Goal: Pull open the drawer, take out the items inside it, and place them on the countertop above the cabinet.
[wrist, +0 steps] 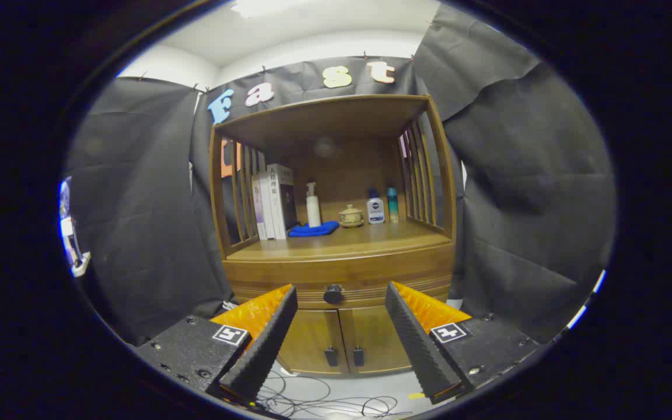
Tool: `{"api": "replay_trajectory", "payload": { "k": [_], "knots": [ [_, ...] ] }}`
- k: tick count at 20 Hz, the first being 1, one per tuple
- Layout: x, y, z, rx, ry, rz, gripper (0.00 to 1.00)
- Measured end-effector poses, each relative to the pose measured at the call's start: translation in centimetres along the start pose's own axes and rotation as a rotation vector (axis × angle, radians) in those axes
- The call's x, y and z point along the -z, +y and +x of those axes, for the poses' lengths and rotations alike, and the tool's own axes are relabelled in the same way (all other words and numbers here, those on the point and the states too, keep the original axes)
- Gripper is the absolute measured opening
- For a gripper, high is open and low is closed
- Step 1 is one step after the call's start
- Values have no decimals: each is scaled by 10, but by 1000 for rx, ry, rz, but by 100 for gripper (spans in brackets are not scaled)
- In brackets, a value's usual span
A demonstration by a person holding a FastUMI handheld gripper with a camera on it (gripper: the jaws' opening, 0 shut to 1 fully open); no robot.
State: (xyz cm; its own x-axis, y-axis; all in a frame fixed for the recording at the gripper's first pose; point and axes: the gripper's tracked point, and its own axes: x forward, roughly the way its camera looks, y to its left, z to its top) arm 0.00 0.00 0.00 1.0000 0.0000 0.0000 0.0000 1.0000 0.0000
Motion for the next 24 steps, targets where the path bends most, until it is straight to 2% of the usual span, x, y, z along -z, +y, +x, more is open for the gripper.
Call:
{"api": "replay_trajectory", "payload": {
  "k": [10,15,18,24],
  "knots": [
    [0,-2,0,44,-23,4,99],
    [3,4,6,33,-30,2,99],
    [20,10,23,7,-13,-19,99],
    [66,10,74,31,46,-65,99]
  ]
}}
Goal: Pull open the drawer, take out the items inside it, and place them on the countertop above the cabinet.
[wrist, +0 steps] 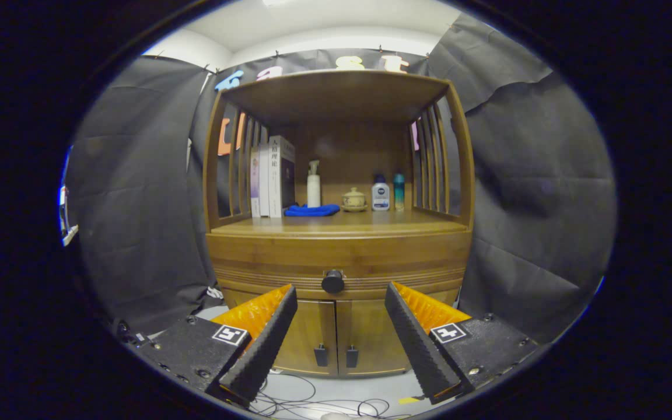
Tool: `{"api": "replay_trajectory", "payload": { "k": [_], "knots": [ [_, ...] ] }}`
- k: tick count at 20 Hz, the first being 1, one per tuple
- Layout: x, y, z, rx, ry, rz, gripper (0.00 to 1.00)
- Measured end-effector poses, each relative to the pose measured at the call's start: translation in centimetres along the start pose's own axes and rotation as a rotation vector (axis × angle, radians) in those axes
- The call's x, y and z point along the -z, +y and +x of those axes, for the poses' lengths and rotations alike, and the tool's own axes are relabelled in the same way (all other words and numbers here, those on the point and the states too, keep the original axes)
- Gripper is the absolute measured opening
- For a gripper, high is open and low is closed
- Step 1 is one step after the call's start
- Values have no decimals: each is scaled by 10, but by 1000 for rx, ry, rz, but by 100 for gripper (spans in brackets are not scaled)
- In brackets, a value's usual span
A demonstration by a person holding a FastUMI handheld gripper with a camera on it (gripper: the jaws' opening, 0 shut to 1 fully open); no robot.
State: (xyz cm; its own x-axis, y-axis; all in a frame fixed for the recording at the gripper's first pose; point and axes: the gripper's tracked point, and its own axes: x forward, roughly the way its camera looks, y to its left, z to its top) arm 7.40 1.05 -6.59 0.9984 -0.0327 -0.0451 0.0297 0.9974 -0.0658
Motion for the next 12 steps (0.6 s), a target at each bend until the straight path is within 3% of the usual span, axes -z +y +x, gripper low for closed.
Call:
{"api": "replay_trajectory", "payload": {
  "k": [4,8,12],
  "knots": [
    [20,10,34,-14,13,23,99],
    [37,20,69,-25,22,-31,99],
    [33,27,106,-4,-2,-47,99]
  ]
}}
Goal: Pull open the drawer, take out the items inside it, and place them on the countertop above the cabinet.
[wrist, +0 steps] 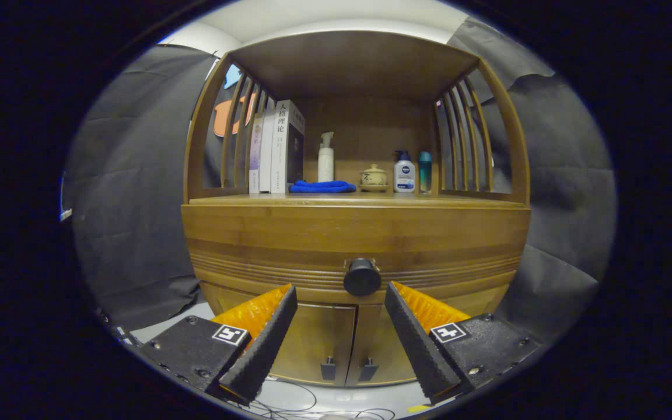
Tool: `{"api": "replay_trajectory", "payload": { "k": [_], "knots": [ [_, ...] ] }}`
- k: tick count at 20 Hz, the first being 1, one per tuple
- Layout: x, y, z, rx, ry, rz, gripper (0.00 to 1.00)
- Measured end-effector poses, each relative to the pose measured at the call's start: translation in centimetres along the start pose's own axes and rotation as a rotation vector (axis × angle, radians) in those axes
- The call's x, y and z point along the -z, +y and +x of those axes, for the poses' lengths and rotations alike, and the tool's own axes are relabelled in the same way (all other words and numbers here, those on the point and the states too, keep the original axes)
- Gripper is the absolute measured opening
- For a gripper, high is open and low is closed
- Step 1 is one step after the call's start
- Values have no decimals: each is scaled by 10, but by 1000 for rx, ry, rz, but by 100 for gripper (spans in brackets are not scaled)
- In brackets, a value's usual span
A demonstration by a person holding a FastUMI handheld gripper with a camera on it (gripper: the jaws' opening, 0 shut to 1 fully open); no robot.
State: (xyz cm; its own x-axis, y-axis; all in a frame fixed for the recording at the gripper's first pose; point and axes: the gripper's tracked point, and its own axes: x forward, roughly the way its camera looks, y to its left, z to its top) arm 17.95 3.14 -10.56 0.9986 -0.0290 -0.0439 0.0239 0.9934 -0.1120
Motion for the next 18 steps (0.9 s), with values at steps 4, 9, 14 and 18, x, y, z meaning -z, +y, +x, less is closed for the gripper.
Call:
{"api": "replay_trajectory", "payload": {
  "k": [4,9,14,18],
  "knots": [
    [-4,-6,30,45,-2,-38,98],
    [-4,-23,57,84,18,-19,77],
    [-1,-21,58,62,19,17,47],
    [-1,-20,57,48,44,13,40]
  ]
}}
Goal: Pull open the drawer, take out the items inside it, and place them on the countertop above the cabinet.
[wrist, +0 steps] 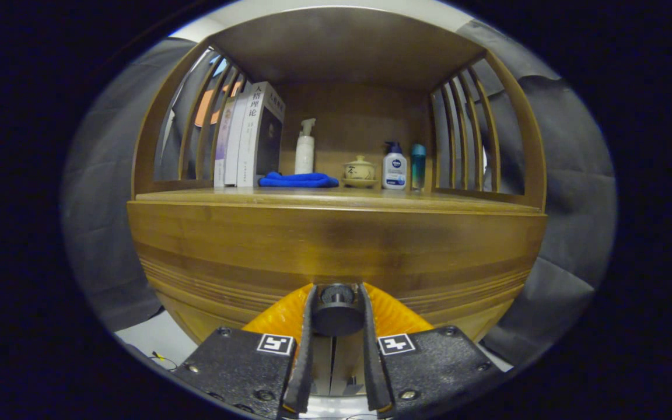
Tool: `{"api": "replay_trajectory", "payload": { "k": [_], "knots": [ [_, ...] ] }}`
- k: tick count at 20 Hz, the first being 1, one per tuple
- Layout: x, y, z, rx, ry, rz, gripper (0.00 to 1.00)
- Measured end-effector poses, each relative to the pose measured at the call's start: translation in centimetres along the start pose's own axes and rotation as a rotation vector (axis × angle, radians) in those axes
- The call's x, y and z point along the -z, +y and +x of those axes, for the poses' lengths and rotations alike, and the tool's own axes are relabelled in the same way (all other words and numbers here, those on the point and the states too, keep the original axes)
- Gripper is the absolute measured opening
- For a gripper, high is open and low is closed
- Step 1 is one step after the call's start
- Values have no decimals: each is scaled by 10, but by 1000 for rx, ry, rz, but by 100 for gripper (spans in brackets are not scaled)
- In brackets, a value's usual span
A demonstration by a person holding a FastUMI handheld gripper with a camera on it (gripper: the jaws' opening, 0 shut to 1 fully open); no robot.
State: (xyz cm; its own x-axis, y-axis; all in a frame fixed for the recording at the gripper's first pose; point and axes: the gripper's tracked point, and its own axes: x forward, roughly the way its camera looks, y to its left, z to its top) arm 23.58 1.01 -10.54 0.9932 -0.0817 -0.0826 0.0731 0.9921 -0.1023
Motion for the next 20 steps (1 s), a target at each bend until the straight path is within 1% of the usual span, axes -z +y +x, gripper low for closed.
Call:
{"api": "replay_trajectory", "payload": {
  "k": [5,14,18,20],
  "knots": [
    [2,0,-13,-12,10,0,36],
    [21,-6,-99,-14,8,5,34],
    [32,-5,-123,-23,12,3,34],
    [33,-3,-125,-23,20,2,34]
  ]
}}
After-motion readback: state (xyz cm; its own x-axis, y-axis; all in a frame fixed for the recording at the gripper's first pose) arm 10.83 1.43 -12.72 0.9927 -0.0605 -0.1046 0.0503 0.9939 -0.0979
